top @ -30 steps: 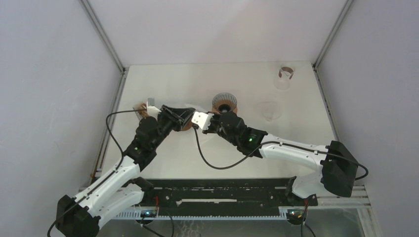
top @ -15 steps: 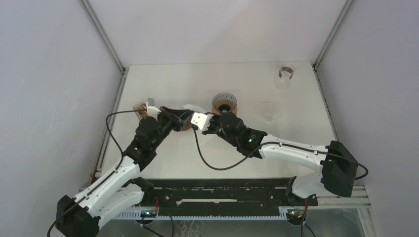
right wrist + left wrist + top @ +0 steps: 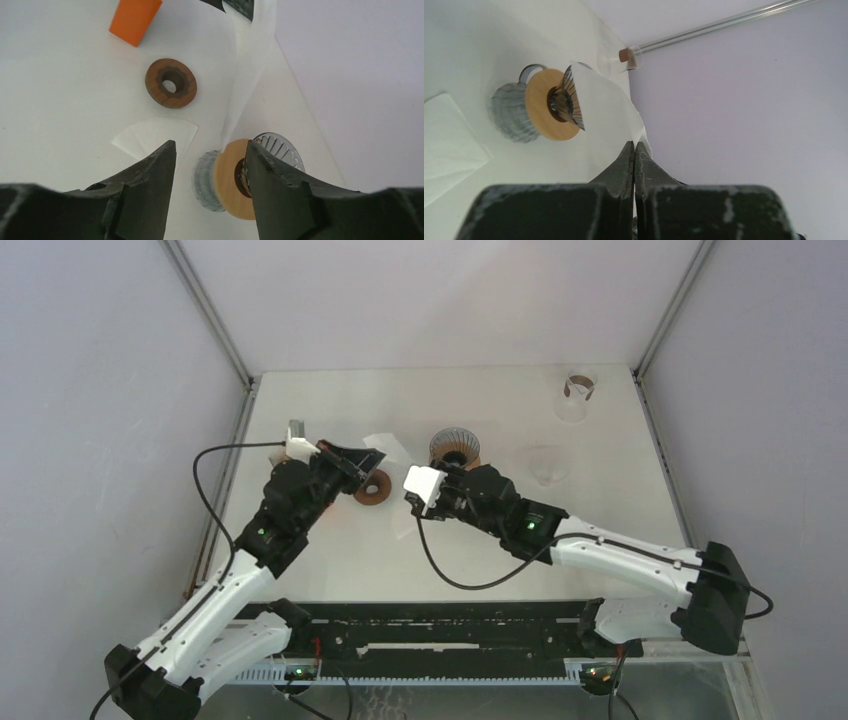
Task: Place the coffee filter in the dripper
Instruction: Place the coffee filter in the coffee dripper.
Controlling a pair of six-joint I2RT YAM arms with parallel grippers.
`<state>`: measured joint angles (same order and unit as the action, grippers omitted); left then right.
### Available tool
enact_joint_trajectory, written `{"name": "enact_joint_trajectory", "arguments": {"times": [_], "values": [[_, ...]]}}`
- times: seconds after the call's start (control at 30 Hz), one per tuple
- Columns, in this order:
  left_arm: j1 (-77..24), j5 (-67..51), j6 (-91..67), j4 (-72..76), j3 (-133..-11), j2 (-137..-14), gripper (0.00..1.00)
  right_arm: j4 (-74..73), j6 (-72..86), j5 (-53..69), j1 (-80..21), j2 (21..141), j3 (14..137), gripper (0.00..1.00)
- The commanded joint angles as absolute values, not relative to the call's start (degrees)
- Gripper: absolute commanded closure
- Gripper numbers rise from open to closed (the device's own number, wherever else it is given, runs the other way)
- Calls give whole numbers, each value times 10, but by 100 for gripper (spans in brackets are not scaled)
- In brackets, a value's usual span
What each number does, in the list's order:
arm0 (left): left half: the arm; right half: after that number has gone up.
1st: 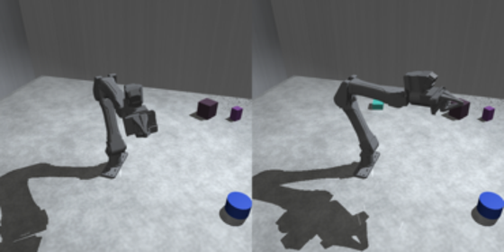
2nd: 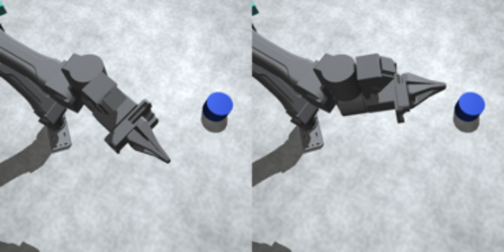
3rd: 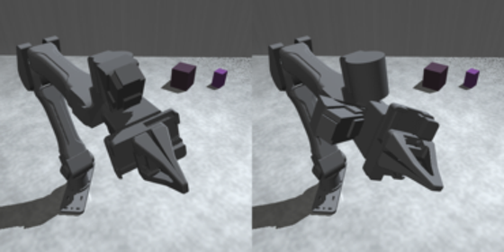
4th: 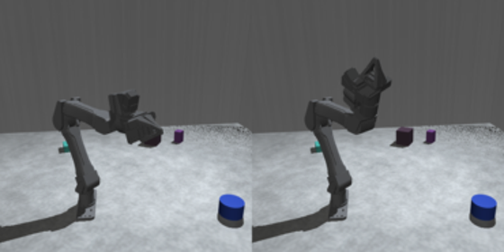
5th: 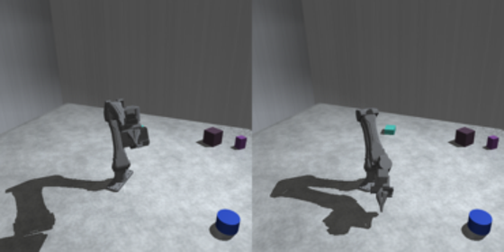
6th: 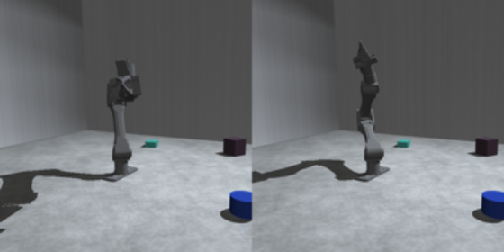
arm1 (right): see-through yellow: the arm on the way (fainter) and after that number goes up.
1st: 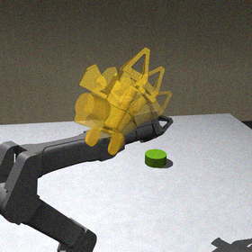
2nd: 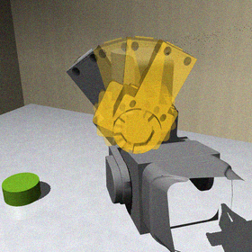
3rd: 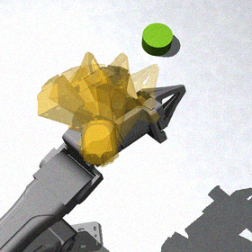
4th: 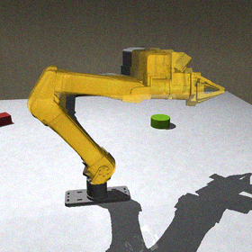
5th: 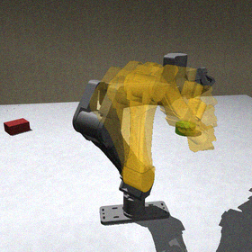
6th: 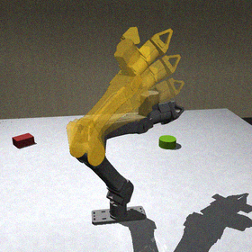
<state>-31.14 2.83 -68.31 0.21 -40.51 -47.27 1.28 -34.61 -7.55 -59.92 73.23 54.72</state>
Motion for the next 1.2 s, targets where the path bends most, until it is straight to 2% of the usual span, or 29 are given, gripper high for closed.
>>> {"name": "enact_joint_trajectory", "arguments": {"times": [0.0, 0.17, 0.47, 0.73, 1.17], "values": [[-314, 28, -621, -32, -458, -481, 100, -3, -287, -34, -596, 667, 549, 35], [-314, 0, -595, -61, -489, -505, 100, 53, -245, -52, -588, 641, 550, 32], [-325, 0, -522, -156, -566, -551, 100, 127, -215, -110, -588, 693, 577, 29], [-362, 66, -443, -256, -652, -594, 100, 179, -194, -139, -587, 727, 577, 29], [-425, 148, -381, -339, -736, -643, 100, 222, -170, -192, -585, 770, 578, 31]]}}
